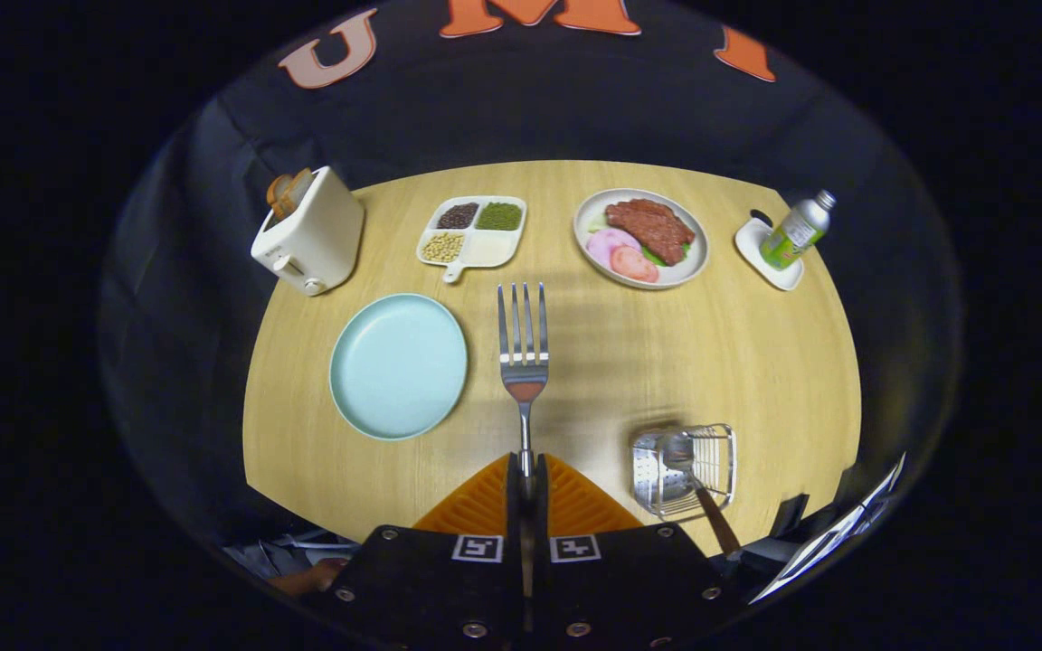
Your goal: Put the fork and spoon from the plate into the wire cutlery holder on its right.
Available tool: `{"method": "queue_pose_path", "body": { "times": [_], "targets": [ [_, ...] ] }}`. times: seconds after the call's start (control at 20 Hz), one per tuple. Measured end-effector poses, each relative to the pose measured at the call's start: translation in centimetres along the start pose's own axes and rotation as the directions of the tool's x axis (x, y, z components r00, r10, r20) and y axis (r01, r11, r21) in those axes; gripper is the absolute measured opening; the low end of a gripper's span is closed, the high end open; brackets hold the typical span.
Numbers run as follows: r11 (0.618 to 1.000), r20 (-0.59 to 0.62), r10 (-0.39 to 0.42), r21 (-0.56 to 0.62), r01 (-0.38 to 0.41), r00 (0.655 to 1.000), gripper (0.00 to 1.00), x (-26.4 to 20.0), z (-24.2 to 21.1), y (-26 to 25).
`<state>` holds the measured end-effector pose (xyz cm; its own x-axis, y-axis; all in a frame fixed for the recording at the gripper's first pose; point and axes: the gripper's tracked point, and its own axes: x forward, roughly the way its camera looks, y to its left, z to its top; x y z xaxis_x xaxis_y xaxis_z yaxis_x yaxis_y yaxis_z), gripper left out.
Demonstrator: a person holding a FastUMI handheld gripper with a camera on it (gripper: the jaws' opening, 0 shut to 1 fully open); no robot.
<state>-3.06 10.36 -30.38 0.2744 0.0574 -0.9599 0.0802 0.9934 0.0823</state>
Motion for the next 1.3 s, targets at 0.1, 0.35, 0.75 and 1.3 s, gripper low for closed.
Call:
{"method": "queue_pose_path", "body": {
  "times": [0.1,0.35,0.75,1.3],
  "targets": [
    [1.000,-0.003,-0.025,0.008,0.026,1.000,0.05,-0.7,-1.0,-2.8],
    [0.999,-0.053,-0.047,-0.003,0.047,0.997,0.05,-1.5,-3.7,-7.2],
    [0.998,-0.276,-0.048,-0.061,0.033,0.960,0.05,0.3,-8.9,-9.9],
    [0.998,-0.354,-0.057,-0.054,0.040,0.933,0.09,2.2,-9.3,-11.0]
  ]
}}
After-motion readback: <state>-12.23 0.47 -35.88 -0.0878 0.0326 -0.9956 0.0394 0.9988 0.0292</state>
